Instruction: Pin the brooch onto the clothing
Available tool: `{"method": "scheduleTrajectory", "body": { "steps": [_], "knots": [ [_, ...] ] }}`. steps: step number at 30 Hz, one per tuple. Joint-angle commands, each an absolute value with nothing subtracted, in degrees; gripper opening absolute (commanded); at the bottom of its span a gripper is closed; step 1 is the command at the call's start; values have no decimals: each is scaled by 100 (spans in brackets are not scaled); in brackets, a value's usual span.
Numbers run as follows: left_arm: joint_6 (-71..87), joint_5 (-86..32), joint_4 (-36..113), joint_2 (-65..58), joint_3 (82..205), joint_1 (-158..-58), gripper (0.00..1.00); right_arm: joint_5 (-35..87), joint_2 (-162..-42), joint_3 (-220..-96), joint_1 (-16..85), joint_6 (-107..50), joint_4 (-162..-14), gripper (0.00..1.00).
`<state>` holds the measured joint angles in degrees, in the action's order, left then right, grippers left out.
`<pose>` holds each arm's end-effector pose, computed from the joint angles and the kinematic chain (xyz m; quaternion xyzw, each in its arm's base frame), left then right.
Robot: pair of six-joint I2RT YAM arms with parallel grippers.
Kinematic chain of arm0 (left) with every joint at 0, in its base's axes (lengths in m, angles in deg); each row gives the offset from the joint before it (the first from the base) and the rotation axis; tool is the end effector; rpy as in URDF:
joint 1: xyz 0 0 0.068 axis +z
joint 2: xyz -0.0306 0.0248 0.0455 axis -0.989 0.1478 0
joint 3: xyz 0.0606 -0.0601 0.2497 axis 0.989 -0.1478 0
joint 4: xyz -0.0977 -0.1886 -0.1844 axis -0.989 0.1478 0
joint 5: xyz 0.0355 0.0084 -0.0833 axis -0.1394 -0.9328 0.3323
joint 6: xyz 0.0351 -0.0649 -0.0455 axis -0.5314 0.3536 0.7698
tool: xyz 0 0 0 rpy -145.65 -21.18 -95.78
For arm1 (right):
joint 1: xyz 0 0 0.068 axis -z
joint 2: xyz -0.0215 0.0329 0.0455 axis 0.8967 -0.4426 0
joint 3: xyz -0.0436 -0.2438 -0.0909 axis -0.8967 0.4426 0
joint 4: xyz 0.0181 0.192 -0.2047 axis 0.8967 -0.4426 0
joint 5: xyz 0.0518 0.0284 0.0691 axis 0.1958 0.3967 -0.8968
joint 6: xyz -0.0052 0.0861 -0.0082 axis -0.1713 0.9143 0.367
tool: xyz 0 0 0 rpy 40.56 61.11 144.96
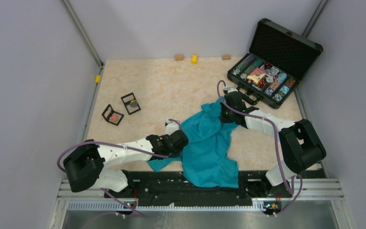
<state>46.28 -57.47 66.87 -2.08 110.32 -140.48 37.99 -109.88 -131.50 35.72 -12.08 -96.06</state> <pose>0.1646 -0.2177 0.1154 0.0366 0.9562 -0.0702 0.2817 0.3192 0.1636 0.1322 -0.0277 0.9332 0.1239 0.3361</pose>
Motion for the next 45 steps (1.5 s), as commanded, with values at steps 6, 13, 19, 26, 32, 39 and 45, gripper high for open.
{"method": "scheduleTrajectory", "body": {
  "steps": [6, 13, 19, 26, 32, 39, 45],
  "knots": [
    [4454, -6804, 7640, -918, 11734, -14059, 0, 4197, -10084, -14168, 3521, -1397, -10048, 0],
    [2421, -7555, 8365, -2262, 12986, -14020, 0, 4943, -9264, -15248, 3525, -1823, -10436, 0],
    [578, -7640, 8715, -2872, 14524, -14002, 0, 5350, -8490, -16228, 3524, -2505, -10352, 0],
    [-403, -6320, 9130, -2587, 16628, -14004, 0, 5039, -7732, -17146, 3525, -3055, -10045, 0],
    [-566, -5867, 9417, -2347, 17759, -14003, 0, 4414, -7292, -17556, 3519, -3156, -9939, 0],
    [-359, -5234, 9346, -2211, 17925, -14003, 0, 4754, -7165, -17517, 3525, -3214, -9911, 0],
    [-385, -7394, 8640, -1555, 17010, -13855, 0, 6202, -7707, -17002, 3525, -3471, -9268, 0]
  ]
}}
